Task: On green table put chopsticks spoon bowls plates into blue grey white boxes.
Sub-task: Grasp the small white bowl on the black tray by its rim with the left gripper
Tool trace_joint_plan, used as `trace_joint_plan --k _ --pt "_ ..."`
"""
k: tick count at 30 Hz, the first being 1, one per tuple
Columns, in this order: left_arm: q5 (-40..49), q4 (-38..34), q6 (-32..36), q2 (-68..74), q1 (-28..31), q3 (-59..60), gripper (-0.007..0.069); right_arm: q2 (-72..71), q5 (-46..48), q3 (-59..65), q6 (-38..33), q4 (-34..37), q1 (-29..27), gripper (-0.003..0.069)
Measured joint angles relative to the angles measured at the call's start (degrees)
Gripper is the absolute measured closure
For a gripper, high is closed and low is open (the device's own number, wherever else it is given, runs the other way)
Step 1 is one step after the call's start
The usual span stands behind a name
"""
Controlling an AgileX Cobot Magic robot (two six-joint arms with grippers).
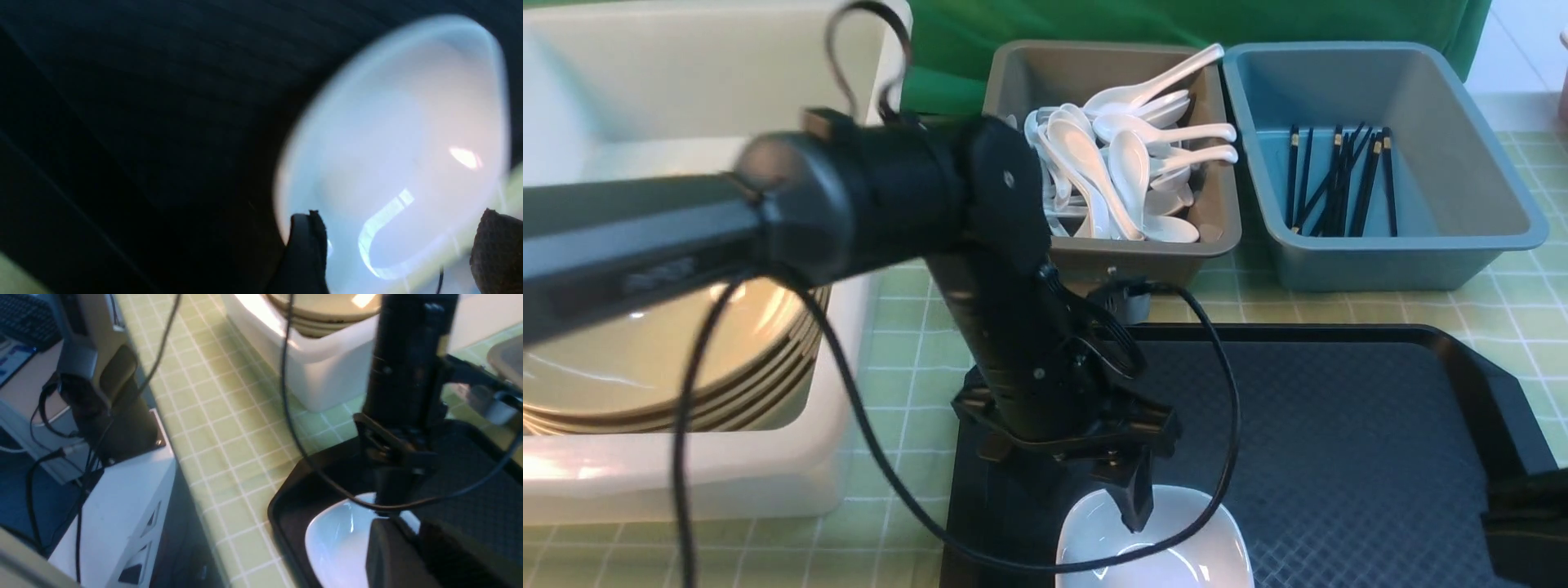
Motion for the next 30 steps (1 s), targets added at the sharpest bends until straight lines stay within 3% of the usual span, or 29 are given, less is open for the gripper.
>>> trace_joint_plan --k 7,12,14,18,24,28,30 --pt "-2.35 -1.13 3.21 5.34 0.00 0.00 0.0166 0.00 1.93 0.00 0.00 -0.38 0.00 0.0556" --pt "-2.72 -1.35 5.08 7.52 0.00 0.00 0.0304 0.00 2.95 0.00 0.00 -1.19 0.00 0.0549" --pt "-2.67 -1.35 5.21 7.52 0.06 0.00 0.0454 -0.04 3.42 0.00 0.00 -1.24 0.00 0.0549" --pt "-0.80 -2.73 5.91 6.49 0.48 0.00 0.0585 -0.37 3.62 0.00 0.00 -1.26 0.00 0.0545" --pt "-0.07 -2.71 6.57 -2.20 4.24 0.00 0.0609 -0.49 4.46 0.00 0.00 -1.38 0.00 0.0540" --pt "0.26 -2.72 6.65 -11.07 9.84 0.00 0.0609 -0.49 4.45 0.00 -0.27 -1.38 0.00 0.0538" --pt "1.64 -2.72 7.32 -20.60 17.16 0.00 0.0609 -0.49 3.81 0.00 -2.58 -0.86 0.00 0.0535"
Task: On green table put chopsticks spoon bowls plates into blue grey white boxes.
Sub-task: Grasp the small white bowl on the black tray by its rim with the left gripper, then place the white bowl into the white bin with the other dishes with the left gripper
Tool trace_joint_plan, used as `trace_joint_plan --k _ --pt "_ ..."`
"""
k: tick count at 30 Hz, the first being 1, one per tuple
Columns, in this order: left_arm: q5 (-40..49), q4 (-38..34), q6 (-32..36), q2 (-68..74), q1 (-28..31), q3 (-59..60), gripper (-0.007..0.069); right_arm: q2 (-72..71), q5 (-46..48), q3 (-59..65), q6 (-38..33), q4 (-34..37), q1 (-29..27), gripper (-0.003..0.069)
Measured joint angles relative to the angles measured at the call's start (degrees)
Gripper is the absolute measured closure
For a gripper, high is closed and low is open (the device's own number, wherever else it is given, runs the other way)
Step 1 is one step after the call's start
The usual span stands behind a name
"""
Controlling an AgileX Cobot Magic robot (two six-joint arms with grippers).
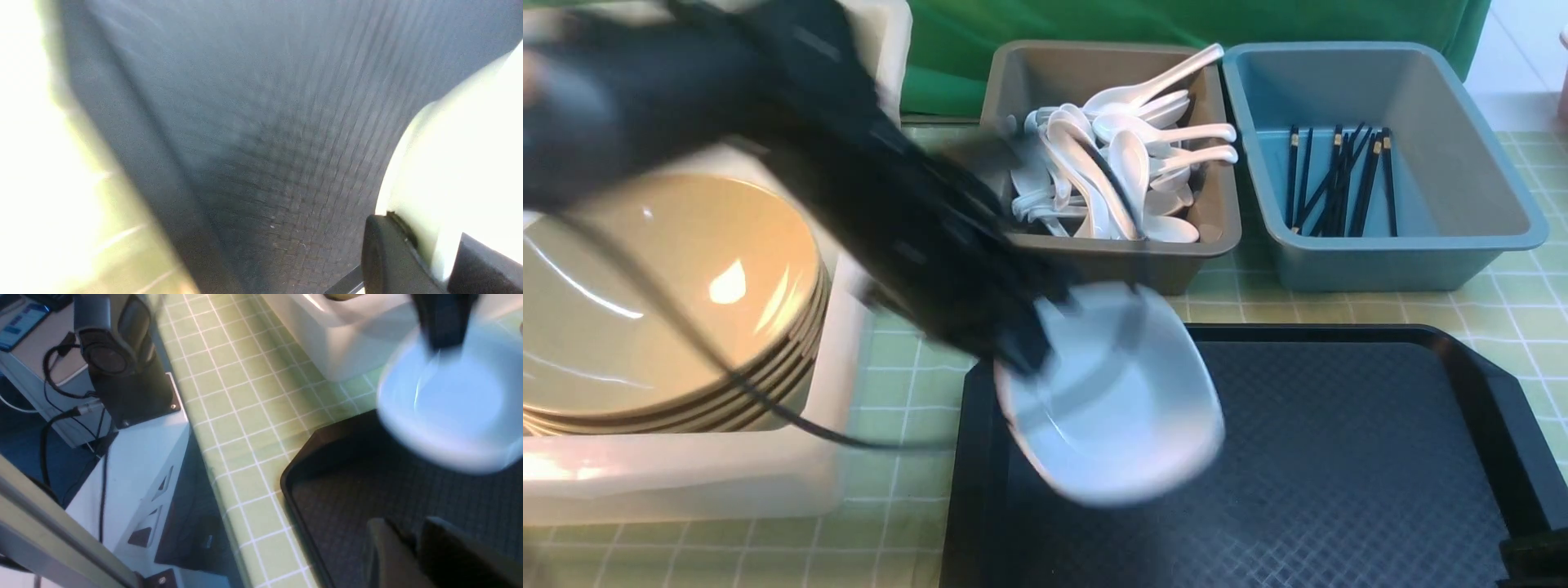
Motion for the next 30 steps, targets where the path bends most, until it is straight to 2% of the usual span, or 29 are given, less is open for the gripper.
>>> trace_joint_plan --k 1,5,6,8,11,13,16,19,22,30 --pt "0.00 0.00 0.05 -0.71 0.68 0.00 0.0609 0.00 0.00 0.00 -0.25 0.00 0.00 0.0534" --pt "2.44 2.19 0.92 -14.23 20.73 0.00 0.0609 0.55 -4.78 0.00 -10.42 8.14 0.00 0.0531" --pt "2.70 2.64 1.05 -14.73 20.73 0.00 0.0609 0.63 -5.18 0.00 -11.04 9.15 0.00 0.0531" --pt "3.73 6.61 2.01 -20.51 35.55 0.00 0.0609 2.38 -7.03 0.00 -18.18 15.11 0.00 0.0530" --pt "2.29 11.23 1.39 -23.25 45.38 0.72 0.0609 5.21 -7.85 0.00 -22.74 18.89 0.00 0.0530" --pt "1.04 14.56 0.42 -23.48 49.85 1.25 0.0609 7.65 -7.76 -0.09 -24.53 21.85 0.00 0.0530" --pt "-0.22 19.46 -3.17 -21.39 52.00 1.64 0.0609 11.18 -6.30 -1.16 -25.84 23.07 0.00 0.0538" --pt "-1.79 26.71 -11.03 -15.81 52.72 1.74 0.0609 13.06 -5.00 -2.28 -26.16 23.41 0.00 0.0596" --pt "-3.23 30.72 -15.44 -11.77 52.78 1.75 0.0609 13.07 -4.86 -2.64 -26.28 23.33 0.00 0.0632" --pt "-4.96 33.51 -17.54 -6.35 52.82 1.77 0.0609 13.07 -4.53 -2.69 -27.21 22.84 0.00 0.0637"
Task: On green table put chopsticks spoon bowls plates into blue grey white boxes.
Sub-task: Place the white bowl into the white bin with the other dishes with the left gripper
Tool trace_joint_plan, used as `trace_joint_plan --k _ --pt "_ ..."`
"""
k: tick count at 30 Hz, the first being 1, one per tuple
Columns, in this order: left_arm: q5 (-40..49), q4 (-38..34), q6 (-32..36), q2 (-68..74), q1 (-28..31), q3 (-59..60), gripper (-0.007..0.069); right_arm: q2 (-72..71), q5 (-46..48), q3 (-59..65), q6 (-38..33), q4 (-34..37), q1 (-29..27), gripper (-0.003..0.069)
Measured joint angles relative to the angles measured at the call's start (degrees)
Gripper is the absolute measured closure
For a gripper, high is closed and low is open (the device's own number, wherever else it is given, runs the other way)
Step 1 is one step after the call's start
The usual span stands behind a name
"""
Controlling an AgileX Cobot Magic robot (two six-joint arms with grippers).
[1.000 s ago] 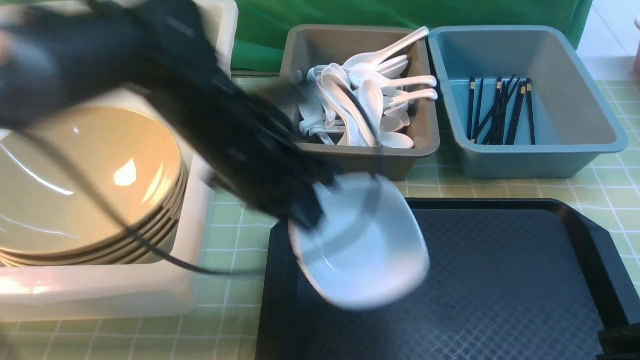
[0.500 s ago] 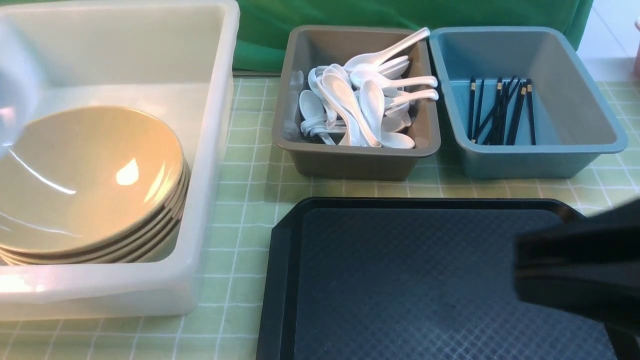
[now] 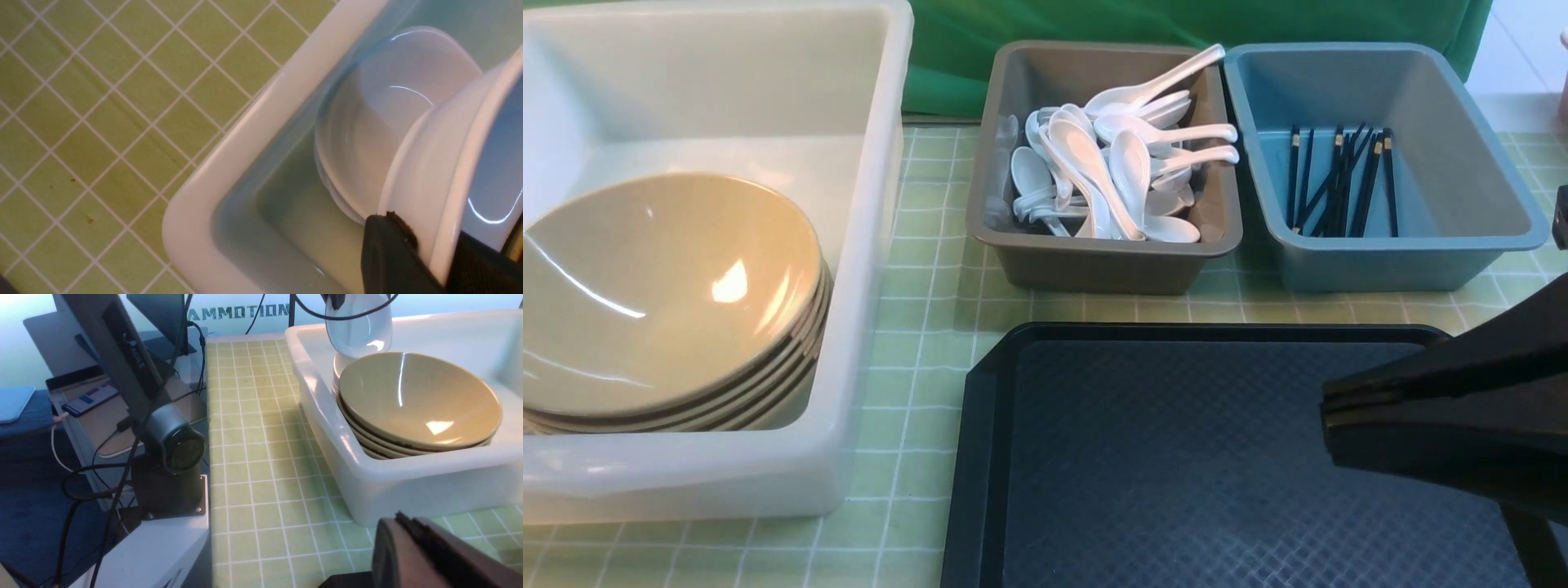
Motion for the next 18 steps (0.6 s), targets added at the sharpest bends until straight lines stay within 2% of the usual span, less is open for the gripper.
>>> trace_joint_plan --k 11,18 --pt "-0.84 7.93 -5.27 1.78 0.00 0.05 0.0609 0.00 0.00 0.00 -0.05 -0.07 0.00 0.0637" --pt "-2.23 7.22 -5.68 3.53 0.00 0.05 0.0609 0.00 -0.22 0.00 -0.05 0.06 0.00 0.0634"
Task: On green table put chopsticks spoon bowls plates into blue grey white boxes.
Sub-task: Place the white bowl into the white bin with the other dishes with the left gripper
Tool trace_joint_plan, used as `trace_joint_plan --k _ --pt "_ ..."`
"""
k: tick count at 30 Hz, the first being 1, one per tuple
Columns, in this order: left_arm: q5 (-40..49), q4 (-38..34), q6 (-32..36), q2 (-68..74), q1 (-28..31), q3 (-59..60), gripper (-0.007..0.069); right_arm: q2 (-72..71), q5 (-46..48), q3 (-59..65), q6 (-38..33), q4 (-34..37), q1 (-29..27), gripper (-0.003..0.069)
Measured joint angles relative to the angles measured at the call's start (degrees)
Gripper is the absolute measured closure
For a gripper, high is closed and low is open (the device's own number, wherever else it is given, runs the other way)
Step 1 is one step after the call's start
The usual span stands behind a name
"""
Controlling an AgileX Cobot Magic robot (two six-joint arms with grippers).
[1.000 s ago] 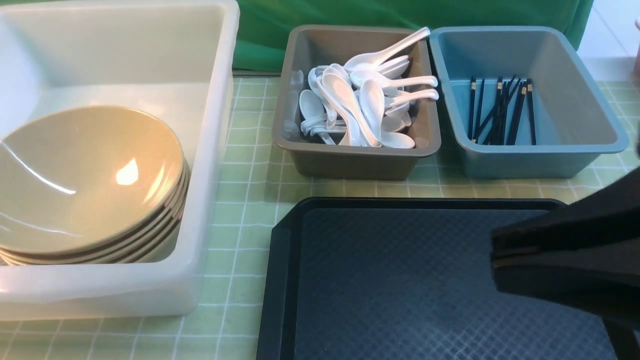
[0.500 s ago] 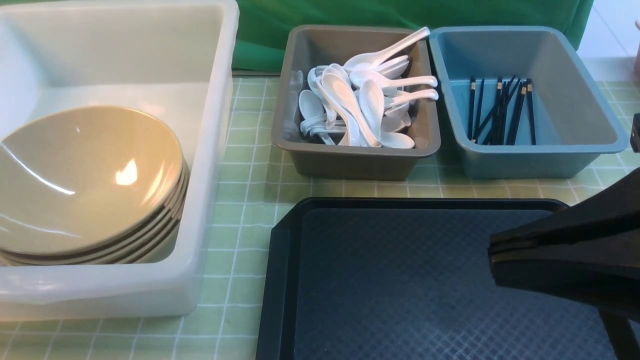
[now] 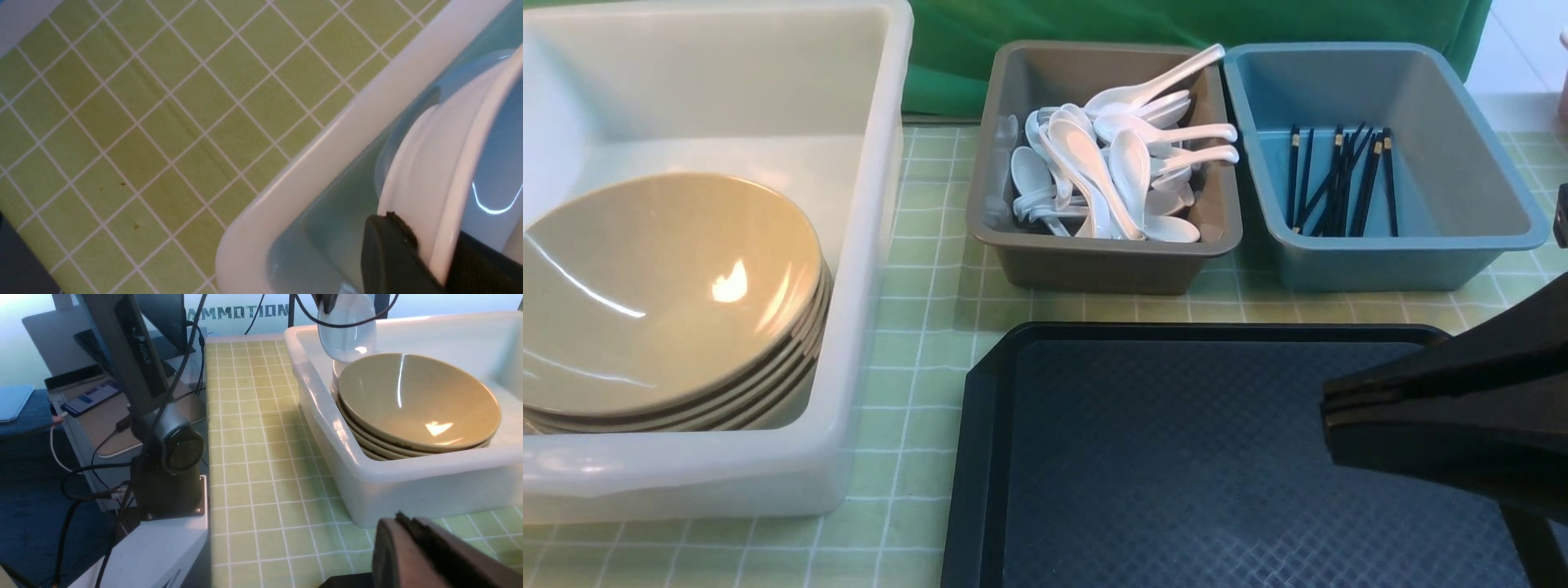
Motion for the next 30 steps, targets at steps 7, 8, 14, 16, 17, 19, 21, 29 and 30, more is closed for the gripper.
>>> trace_joint_plan --k 7,8,14,16,17,19,21,29,30 --pt "-1.26 -3.83 0.37 5.61 0.00 0.00 0.0608 0.00 -0.64 0.00 1.20 0.18 0.00 0.0630" --pt "-1.26 -4.51 0.67 6.27 0.00 0.00 0.0606 0.00 -0.70 0.00 1.55 0.18 0.00 0.0629" --pt "-1.68 -5.26 1.25 6.81 0.00 0.00 0.0515 0.00 -0.70 0.00 2.44 0.23 0.00 0.0621" --pt "-1.56 -5.26 1.25 6.81 0.00 0.00 0.0451 0.00 -0.70 0.00 2.92 0.23 0.00 0.0621" --pt "-1.31 -5.26 1.25 6.81 0.00 0.00 0.0418 0.00 -0.70 0.00 3.05 0.23 0.00 0.0621" --pt "-0.31 -5.20 1.01 6.81 0.00 0.00 0.0319 0.00 -0.70 -0.01 3.10 0.23 0.00 0.0620" --pt "0.76 -5.09 0.00 6.81 0.00 -0.17 0.0231 0.00 -0.70 -0.01 3.10 0.25 0.00 0.0617" --pt "10.27 -5.84 3.36 4.08 -5.44 -10.59 -0.0029 0.00 -5.18 -0.01 3.54 -0.86 0.00 0.0612" --pt "10.48 -6.35 4.03 3.56 -6.25 -11.65 -0.0029 0.00 -6.05 -0.01 3.81 -1.31 0.00 0.0612"
